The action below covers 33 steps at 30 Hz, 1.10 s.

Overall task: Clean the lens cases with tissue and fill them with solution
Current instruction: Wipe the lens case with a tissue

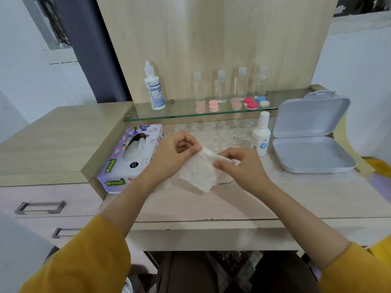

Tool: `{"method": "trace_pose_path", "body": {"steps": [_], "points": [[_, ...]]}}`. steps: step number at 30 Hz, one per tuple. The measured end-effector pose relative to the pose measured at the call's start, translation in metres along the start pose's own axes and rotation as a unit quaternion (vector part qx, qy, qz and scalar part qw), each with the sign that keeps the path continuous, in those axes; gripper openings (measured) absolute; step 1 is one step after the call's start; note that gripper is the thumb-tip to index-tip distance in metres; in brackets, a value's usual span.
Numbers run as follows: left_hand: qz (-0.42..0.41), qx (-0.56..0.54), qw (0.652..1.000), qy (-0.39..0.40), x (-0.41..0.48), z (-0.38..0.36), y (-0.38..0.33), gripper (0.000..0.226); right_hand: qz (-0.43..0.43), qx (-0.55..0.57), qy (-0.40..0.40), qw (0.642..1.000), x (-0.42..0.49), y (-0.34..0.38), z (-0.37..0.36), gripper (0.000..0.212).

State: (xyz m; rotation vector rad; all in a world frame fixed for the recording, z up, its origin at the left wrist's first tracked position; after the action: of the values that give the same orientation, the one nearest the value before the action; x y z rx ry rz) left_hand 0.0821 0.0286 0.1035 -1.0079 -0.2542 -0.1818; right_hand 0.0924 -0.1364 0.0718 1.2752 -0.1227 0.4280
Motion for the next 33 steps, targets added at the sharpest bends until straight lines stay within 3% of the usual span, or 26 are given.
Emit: {"method": "trace_pose_path", "body": {"steps": [5, 9, 12, 14, 21, 26, 31, 33], "points": [[0.047, 0.005, 0.997, 0.061, -0.012, -0.018, 0.016, 0.022, -0.014, 0.014, -0.029, 0.999, -0.005, -0.011, 0.006, 0.023], [0.057, -0.006, 0.998, 0.025, -0.014, -0.023, 0.020, 0.007, -0.003, 0.084, -0.015, 0.996, -0.011, -0.008, 0.004, 0.018], [0.076, -0.056, 0.995, 0.022, -0.015, -0.026, 0.021, 0.006, -0.016, 0.100, 0.012, 0.995, -0.016, -0.007, 0.000, 0.027], [0.087, -0.092, 0.992, 0.031, -0.015, -0.027, 0.021, 0.005, -0.020, 0.096, 0.031, 0.995, -0.016, -0.010, -0.002, 0.013], [0.078, -0.128, 0.987, 0.050, -0.023, -0.036, 0.016, 0.007, -0.018, 0.097, -0.002, 0.995, -0.016, -0.015, -0.004, 0.031], [0.084, -0.073, 0.993, 0.044, -0.025, -0.039, 0.021, 0.029, -0.019, 0.089, -0.010, 0.996, -0.012, -0.013, -0.006, 0.027], [0.103, -0.061, 0.993, -0.004, -0.022, -0.024, 0.031, 0.026, -0.014, -0.084, 0.004, 0.996, -0.005, -0.021, 0.006, 0.013], [0.095, -0.042, 0.995, -0.004, -0.019, -0.020, 0.033, 0.019, -0.030, -0.198, 0.044, 0.979, 0.000, -0.030, 0.008, 0.022]]}}
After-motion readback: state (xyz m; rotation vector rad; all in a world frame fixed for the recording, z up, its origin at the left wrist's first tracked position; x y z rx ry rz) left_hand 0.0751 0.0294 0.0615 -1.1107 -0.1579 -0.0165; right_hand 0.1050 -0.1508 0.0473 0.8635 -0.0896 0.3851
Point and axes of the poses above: each hand's wrist, its own x-axis towards the middle knuckle, its own z-axis out of the back of the hand, y = z × x, the point moved 6 cm from there along x, towards the middle knuckle, and after that the axes turned 5 degrees about x, right-handed, at the moved point
